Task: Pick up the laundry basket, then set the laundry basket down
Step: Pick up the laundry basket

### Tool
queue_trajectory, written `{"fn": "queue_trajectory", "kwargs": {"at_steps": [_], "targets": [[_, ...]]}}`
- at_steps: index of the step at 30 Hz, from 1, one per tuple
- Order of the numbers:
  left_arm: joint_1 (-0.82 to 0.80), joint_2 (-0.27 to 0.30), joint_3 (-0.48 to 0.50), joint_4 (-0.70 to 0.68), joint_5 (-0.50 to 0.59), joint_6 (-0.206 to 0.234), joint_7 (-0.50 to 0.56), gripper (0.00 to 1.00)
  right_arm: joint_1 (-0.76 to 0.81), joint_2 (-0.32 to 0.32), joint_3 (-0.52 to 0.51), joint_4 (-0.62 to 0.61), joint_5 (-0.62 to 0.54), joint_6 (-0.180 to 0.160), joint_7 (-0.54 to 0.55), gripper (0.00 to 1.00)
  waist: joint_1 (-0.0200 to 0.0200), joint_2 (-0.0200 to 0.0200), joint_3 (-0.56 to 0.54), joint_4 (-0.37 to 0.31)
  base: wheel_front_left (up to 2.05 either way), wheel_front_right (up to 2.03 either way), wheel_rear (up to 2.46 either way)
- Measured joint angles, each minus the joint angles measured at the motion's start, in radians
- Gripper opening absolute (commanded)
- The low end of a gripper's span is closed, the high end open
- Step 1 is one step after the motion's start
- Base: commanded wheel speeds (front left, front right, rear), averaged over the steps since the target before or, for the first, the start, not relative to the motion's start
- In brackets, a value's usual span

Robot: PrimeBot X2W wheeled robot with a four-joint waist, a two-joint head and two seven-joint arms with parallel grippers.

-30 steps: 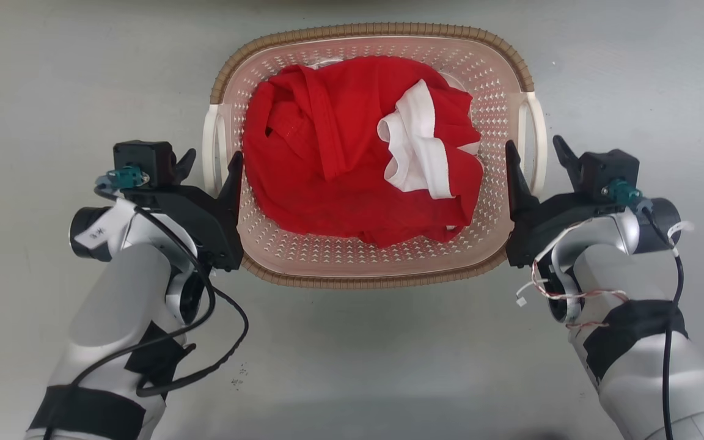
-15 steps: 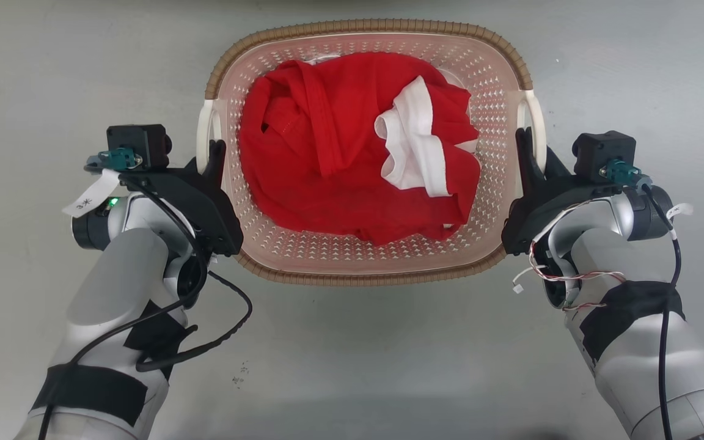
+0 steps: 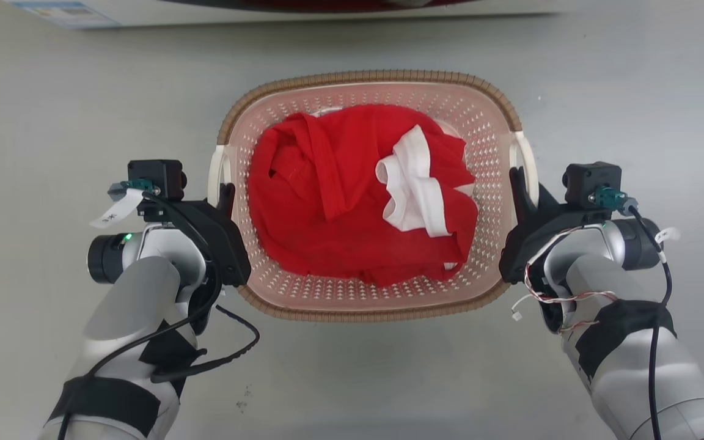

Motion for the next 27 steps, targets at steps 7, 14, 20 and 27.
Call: {"fn": "queue_trajectory", "kwargs": {"at_steps": [7,14,20,27], "targets": [[0.022,-0.01,-0.006,0.049,-0.006,-0.008,0.004,0.0,0.038,0.003,0.022,0.022,0.049,0.009,-0.001,0.0,-0.0001,0.0,-0.075,0.001,0.0,0.0,0.0],[0.048,-0.018,-0.01,0.083,-0.009,-0.008,0.014,0.0,0.087,0.006,0.051,0.04,0.095,0.021,0.0,0.0,-0.0001,-0.0001,-0.165,0.004,0.0,0.0,0.0],[0.084,-0.025,-0.014,0.097,-0.011,-0.008,0.034,0.0,0.128,0.008,0.068,0.058,0.126,0.031,0.013,0.0,-0.0002,-0.0001,-0.248,0.008,0.0,0.0,0.0],[0.129,-0.03,-0.017,0.113,-0.02,-0.008,0.066,0.0,0.173,0.011,0.09,0.081,0.168,0.048,0.054,0.0,-0.0002,-0.0001,-0.348,0.013,0.0,0.0,0.0]]}}
